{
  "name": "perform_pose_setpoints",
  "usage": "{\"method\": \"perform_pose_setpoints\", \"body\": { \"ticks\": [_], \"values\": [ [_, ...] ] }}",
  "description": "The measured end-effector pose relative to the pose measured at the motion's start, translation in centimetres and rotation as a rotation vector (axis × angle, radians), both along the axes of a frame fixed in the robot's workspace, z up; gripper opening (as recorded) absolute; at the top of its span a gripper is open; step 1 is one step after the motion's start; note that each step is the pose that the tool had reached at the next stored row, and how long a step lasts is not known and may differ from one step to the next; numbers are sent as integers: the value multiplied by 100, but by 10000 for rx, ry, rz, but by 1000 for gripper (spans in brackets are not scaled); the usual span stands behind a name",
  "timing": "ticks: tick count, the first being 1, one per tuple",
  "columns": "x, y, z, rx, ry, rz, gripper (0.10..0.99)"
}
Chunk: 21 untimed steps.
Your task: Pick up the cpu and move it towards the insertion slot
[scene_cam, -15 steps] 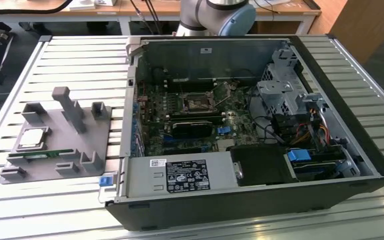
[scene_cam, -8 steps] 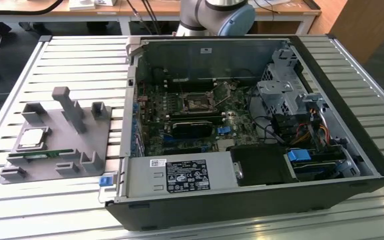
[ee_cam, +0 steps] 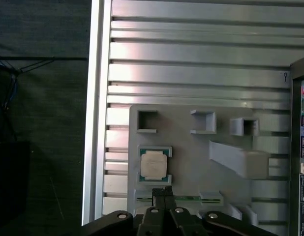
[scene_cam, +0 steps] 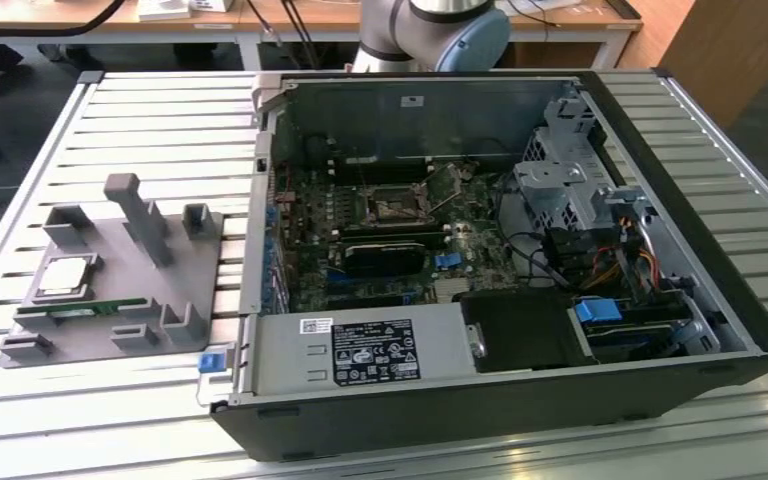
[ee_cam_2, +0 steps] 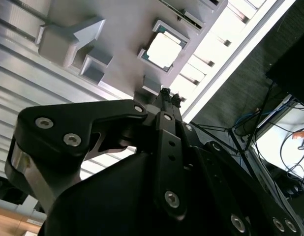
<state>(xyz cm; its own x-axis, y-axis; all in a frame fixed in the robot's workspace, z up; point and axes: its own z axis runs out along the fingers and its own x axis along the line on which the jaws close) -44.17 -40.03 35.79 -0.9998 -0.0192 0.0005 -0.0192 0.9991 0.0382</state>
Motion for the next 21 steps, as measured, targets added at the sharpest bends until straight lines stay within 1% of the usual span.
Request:
{"method": "perform_pose_setpoints", "body": {
  "ticks": [1, 3, 4, 6, 7, 9, 10, 12, 13, 14, 16, 21],
  "values": [
    [-3, -2, -11, 0, 0, 0, 114],
    [-6, -7, -31, 0, 1, -1, 235],
    [-8, -11, -43, 0, 0, 0, 235],
    [-11, -19, -71, 0, 0, 2, 349],
    [-13, -22, -89, 0, 0, 2, 349],
    [-15, -27, -125, 0, 0, 4, 467],
    [-16, -28, -143, 0, 1, 4, 467],
    [-17, -28, -174, 0, 2, 4, 584],
    [-19, -29, -189, 0, 1, 5, 584],
    [-21, -29, -203, 0, 1, 5, 647],
    [-27, -29, -227, 0, 2, 4, 647],
    [-36, -28, -259, -1, 2, 6, 647]
  ]
}}
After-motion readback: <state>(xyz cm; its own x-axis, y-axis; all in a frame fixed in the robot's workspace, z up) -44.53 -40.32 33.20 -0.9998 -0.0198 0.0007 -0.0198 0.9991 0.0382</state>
